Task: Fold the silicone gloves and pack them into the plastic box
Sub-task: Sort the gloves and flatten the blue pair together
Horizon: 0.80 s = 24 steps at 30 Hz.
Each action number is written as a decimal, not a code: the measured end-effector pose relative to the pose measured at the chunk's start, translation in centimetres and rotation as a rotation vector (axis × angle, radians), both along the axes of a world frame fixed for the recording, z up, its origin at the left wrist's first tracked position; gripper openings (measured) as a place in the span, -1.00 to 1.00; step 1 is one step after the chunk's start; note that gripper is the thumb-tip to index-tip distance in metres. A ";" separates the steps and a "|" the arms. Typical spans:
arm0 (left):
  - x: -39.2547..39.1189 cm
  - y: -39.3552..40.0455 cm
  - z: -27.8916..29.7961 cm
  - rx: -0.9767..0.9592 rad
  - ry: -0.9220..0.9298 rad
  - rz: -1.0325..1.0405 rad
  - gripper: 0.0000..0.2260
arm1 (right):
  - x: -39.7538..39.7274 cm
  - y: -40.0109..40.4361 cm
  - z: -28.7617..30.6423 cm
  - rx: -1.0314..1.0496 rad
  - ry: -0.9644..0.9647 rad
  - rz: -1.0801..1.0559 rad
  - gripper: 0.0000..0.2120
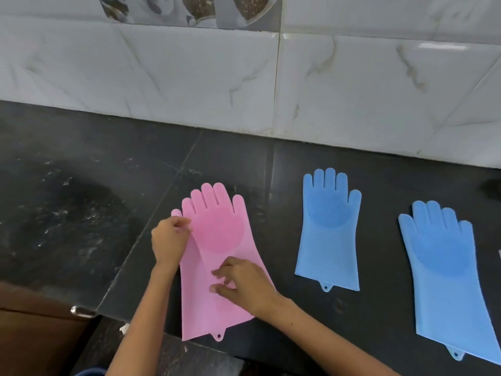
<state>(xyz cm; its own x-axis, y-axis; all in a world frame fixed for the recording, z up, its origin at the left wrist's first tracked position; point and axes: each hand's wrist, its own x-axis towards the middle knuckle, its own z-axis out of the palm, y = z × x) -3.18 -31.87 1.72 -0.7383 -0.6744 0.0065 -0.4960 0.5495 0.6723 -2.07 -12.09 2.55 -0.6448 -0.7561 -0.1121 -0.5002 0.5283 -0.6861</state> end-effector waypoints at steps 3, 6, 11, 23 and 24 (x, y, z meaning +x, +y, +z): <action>-0.5 1.6 0.1 -0.169 -0.023 -0.051 -0.74 | -2.0 3.9 0.0 -0.021 0.047 -0.129 -0.72; -1.5 4.7 0.7 -0.261 0.007 -0.138 -0.75 | -4.6 9.4 -0.2 -0.065 0.089 -0.460 -0.86; -4.1 11.4 0.8 -0.091 0.115 -0.361 -0.81 | -7.3 17.4 -0.8 0.034 0.194 -0.903 -0.82; -8.5 20.5 -1.2 0.104 0.001 -0.648 -0.84 | -7.5 18.5 -2.1 0.161 0.072 -1.050 -0.89; -8.4 20.7 -1.4 0.097 0.009 -0.637 -0.84 | -7.5 18.6 -2.1 0.140 0.059 -1.051 -0.89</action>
<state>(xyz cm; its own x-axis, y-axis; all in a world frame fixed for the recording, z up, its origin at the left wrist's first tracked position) -11.62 -11.17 0.30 -0.9946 -0.1013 -0.0246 -0.0866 0.6713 0.7361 -9.61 6.54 0.42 -0.9741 0.2017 -0.1020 0.2232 0.7868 -0.5755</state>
